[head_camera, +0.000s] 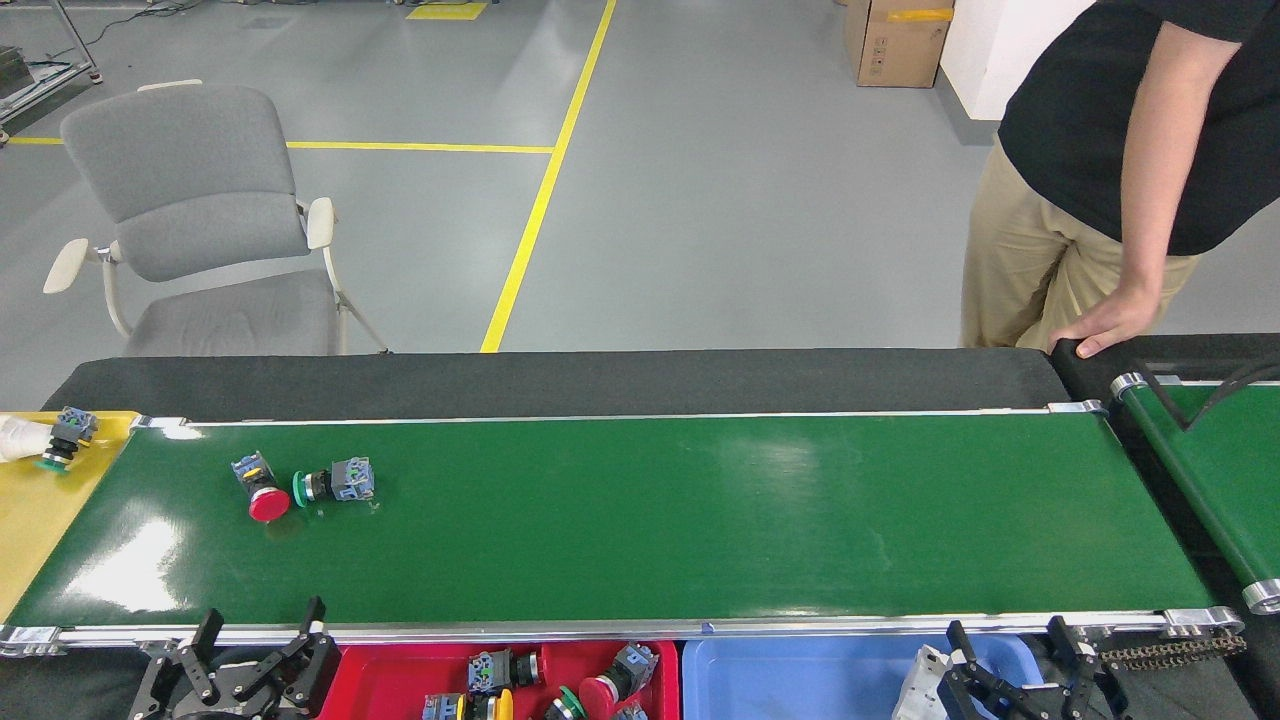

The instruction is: Pick switch part from conveyor to tray

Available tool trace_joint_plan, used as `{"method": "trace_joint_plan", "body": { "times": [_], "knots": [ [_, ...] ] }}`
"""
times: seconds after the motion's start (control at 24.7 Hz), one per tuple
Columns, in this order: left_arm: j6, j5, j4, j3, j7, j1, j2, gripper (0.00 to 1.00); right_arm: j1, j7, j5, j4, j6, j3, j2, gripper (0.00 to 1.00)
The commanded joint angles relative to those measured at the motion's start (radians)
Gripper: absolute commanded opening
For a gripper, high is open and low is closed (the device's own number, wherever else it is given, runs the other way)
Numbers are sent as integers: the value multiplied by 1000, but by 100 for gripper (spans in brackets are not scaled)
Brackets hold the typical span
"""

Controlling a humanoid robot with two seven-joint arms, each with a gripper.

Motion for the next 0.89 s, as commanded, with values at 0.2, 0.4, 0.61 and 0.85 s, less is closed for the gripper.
{"method": "trace_joint_plan", "body": {
  "times": [0.2,0.4,0.61,0.85],
  "knots": [
    [21,-5,368,-1,5,-315,114,100,-21,-5,-3,-11,1,-7,-2,100],
    [44,-1,568,1,12,-412,190,100,-22,-5,-5,-11,-27,-5,-2,100],
    [64,3,622,16,14,-415,199,100,-21,-2,-6,-13,-41,-5,0,100],
    [75,-1,783,22,71,-531,254,96,-25,3,-6,-11,-47,-4,0,100]
  ]
}}
